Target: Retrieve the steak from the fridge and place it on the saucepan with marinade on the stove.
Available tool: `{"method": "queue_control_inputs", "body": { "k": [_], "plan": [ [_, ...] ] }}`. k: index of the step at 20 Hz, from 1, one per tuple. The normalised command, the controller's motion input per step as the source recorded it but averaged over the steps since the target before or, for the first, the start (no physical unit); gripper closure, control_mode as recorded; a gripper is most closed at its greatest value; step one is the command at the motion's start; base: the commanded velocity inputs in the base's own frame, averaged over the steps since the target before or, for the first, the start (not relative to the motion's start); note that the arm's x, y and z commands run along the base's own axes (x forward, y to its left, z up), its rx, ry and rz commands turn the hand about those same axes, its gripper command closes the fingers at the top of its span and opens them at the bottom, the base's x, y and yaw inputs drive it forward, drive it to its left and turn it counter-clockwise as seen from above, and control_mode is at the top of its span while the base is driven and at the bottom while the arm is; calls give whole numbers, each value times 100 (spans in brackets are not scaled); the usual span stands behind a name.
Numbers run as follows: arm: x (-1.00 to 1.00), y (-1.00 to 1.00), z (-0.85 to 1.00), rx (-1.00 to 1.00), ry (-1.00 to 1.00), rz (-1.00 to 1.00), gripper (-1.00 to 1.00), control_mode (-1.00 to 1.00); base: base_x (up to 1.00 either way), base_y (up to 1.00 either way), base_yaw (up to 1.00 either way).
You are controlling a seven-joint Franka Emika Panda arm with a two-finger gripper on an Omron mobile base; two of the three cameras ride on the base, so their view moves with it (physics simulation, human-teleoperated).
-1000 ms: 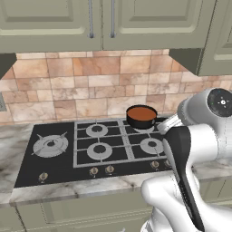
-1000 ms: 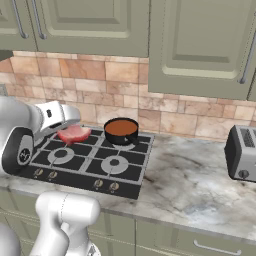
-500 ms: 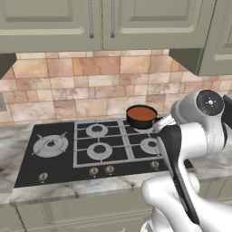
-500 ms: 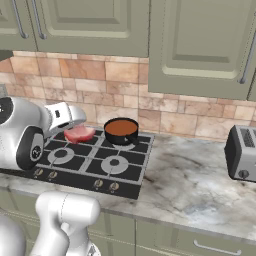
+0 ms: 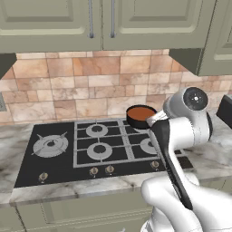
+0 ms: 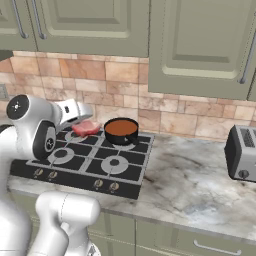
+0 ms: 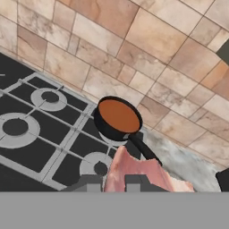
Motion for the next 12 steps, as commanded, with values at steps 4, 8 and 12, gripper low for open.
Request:
{"method": "queue_control_inputs", "body": {
  "k": [4, 8, 12],
  "plan": [
    [36, 0, -12, 0, 1, -1, 100, -100, 0, 0, 0],
    [33, 0, -22, 0, 0, 0, 100, -100, 0, 0, 0],
    [27, 0, -23, 0, 1, -1, 100, -100, 0, 0, 0]
  ]
}}
